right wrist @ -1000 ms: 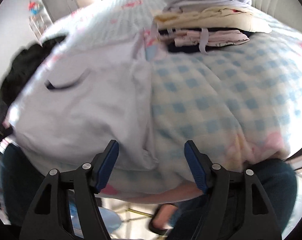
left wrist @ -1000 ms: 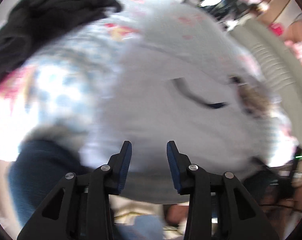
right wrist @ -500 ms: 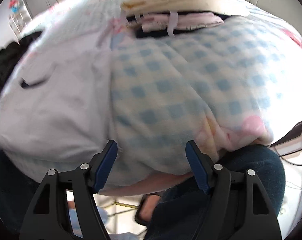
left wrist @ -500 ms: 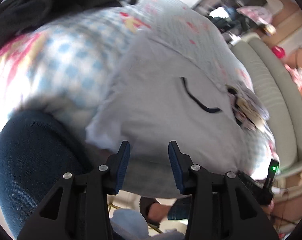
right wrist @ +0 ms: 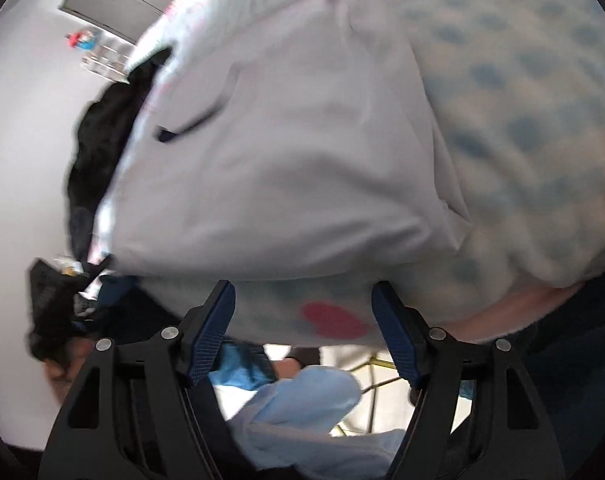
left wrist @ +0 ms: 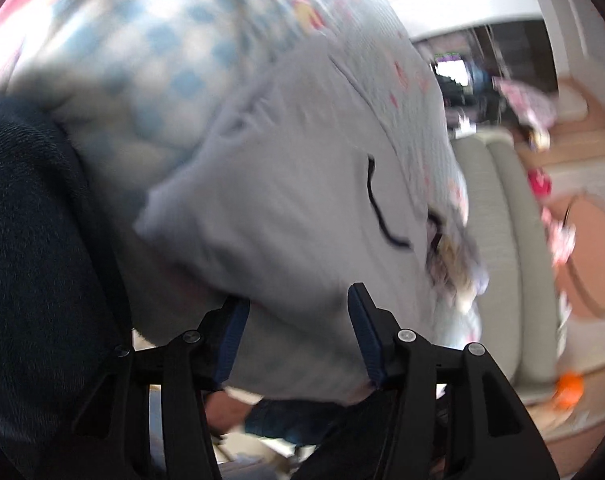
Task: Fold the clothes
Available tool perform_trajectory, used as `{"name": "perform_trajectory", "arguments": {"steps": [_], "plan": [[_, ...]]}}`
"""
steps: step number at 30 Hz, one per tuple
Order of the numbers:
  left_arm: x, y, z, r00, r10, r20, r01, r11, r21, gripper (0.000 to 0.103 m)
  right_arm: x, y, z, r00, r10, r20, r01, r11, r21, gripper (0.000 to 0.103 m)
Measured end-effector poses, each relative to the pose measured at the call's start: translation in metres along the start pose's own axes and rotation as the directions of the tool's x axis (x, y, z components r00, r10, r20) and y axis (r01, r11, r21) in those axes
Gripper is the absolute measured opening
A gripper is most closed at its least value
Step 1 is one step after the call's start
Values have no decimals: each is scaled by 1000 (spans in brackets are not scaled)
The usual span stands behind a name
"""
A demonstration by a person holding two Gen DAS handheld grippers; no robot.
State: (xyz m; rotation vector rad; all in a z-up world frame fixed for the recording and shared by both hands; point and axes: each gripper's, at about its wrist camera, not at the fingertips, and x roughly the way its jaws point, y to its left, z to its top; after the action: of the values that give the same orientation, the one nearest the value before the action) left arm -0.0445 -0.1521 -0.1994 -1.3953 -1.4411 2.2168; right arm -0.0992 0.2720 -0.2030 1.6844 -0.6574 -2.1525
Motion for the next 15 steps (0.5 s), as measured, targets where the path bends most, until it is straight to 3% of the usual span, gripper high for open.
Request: {"name": "perform_trajectory", "arguments": {"steps": [3, 7, 15], "plan": [[-3, -2, 4, 998, -61, 21, 62, 998, -26, 54, 2, -3, 4, 999, 18, 40, -20, 998, 57, 74], [-5, -11, 2, 995, -87, 50, 85, 996, 37, 54, -9, -2, 10, 987, 32, 160, -43, 997, 67, 74], [3, -5, 17, 998, -19, 55, 17, 999, 38, 60, 3, -23, 21, 985, 45, 168, -71, 985, 156, 75]]}}
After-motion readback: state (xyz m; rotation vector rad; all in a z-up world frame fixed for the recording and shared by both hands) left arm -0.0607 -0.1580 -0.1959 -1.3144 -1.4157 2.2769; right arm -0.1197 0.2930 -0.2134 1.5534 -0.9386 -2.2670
